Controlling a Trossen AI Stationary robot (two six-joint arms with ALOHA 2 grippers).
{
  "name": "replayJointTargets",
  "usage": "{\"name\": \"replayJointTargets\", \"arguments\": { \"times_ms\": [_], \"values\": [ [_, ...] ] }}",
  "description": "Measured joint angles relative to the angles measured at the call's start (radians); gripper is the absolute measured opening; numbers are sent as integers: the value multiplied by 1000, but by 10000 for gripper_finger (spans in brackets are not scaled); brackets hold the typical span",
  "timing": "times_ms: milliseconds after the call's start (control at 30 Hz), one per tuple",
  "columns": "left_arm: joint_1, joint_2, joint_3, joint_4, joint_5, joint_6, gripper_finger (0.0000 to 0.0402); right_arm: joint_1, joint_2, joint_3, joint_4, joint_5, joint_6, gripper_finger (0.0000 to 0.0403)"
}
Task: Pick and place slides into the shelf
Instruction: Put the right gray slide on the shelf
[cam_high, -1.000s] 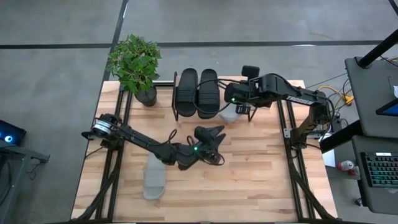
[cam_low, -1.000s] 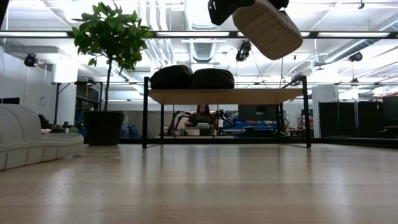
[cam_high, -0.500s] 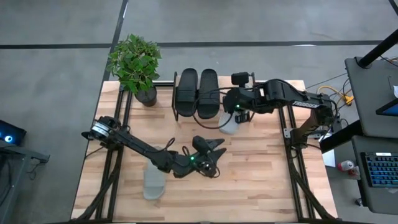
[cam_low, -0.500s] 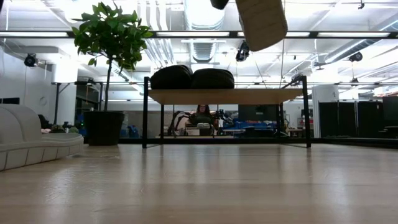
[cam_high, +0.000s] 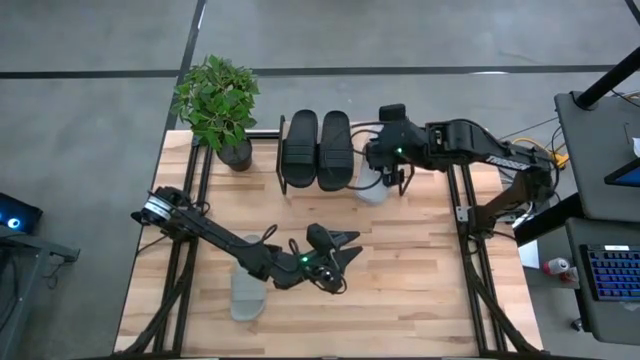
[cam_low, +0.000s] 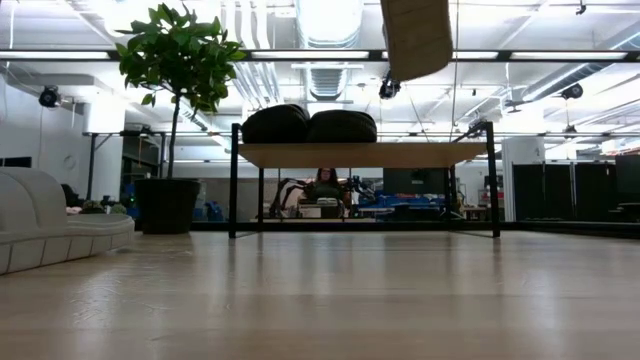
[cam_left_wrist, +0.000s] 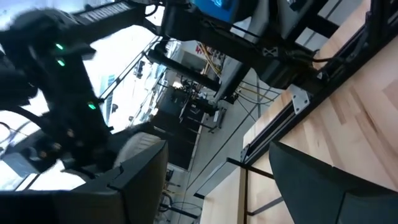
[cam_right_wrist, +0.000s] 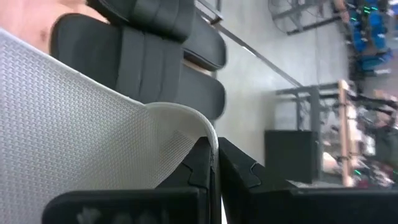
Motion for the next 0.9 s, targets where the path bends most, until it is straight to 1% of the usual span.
{"name": "replayJointTargets", "arguments": {
  "times_ms": [200, 367, 600, 900],
  "values": [
    [-1, -1, -10, 0, 9, -10, 264, -71, -74, -147, 139, -104, -81, 8],
    [-3, -1, -12, -1, 10, -10, 264, -130, -150, -264, 252, -240, -90, 8],
    [-6, -1, -9, -1, 12, -9, 264, -174, -214, -379, 329, -378, -87, 8],
    [-11, -5, -8, 0, 23, -10, 264, -204, -211, -447, 435, -376, -152, 8]
  ]
}}
